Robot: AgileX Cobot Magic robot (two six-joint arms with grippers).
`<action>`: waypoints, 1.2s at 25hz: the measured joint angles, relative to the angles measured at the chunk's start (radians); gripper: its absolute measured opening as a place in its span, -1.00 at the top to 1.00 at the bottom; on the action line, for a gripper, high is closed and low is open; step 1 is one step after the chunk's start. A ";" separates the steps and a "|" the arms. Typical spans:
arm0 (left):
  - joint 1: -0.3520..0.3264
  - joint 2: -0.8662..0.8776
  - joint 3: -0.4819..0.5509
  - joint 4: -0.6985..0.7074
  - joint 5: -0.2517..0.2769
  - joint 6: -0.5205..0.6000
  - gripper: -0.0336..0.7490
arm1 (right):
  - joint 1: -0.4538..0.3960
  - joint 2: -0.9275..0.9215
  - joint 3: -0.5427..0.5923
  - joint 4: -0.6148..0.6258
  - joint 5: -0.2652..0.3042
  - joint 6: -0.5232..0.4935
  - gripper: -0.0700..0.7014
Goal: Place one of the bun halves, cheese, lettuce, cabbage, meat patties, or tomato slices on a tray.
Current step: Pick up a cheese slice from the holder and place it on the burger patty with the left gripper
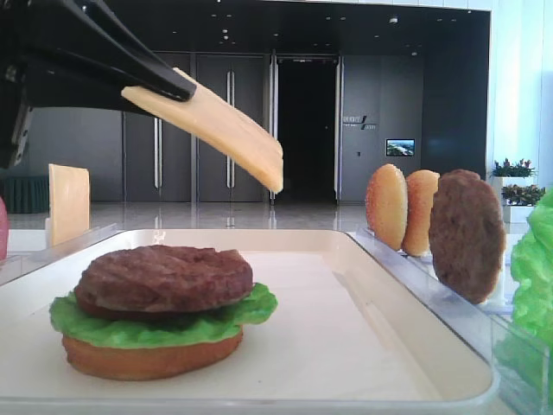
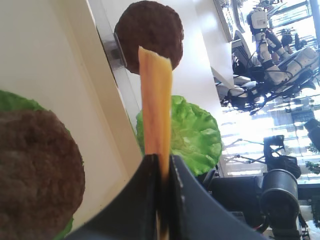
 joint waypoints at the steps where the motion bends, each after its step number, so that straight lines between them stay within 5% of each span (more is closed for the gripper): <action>1: 0.000 0.000 0.000 -0.003 0.000 0.019 0.85 | 0.000 0.000 0.000 0.000 0.000 0.000 -0.57; 8: 0.000 0.000 0.000 -0.005 0.001 0.020 0.85 | 0.000 0.000 0.000 0.000 0.000 -0.006 -0.57; 21: 0.000 -0.006 0.000 0.051 0.002 -0.272 0.86 | 0.000 0.000 0.000 0.000 0.000 -0.006 -0.57; 26: 0.010 -0.128 0.012 0.105 -0.068 -0.351 0.86 | 0.000 0.000 0.000 0.000 0.000 -0.006 -0.57; 30: 0.070 -0.218 0.029 0.200 -0.070 -0.478 0.86 | 0.000 0.000 0.000 0.000 0.000 -0.006 -0.57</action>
